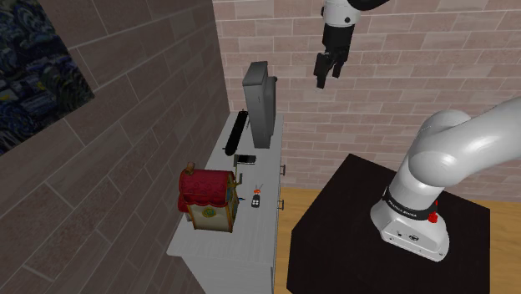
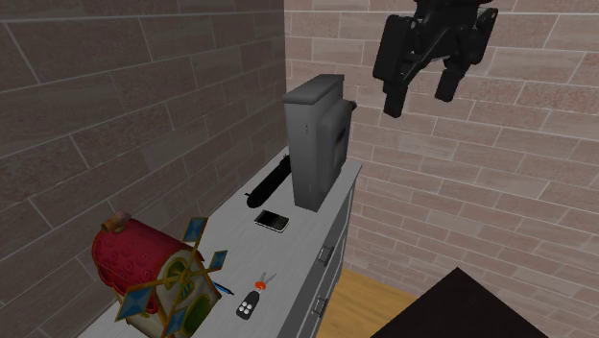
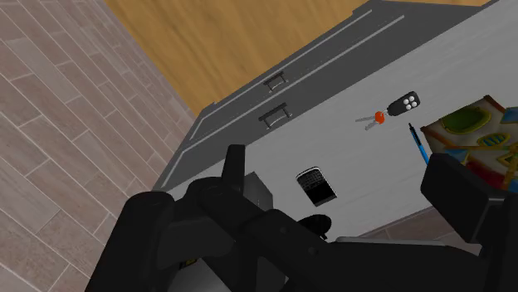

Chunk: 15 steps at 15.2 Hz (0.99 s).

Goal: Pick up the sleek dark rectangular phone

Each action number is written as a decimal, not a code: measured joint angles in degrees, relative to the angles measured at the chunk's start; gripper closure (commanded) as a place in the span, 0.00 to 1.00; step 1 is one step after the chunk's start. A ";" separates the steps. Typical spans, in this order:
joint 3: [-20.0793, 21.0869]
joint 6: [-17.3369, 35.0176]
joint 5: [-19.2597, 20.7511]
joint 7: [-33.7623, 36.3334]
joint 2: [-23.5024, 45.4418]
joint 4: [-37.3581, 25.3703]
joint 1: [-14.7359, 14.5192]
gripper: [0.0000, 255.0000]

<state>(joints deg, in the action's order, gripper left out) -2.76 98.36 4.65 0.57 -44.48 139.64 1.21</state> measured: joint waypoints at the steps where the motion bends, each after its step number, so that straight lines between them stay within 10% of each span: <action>1: 0.00 0.00 0.00 0.00 0.00 0.00 0.00 0.00; 15: -2.64 24.49 -0.68 -5.62 23.41 1.94 -2.93 0.00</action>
<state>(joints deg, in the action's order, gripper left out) -5.40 122.84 3.97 -5.04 -21.07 141.58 -1.71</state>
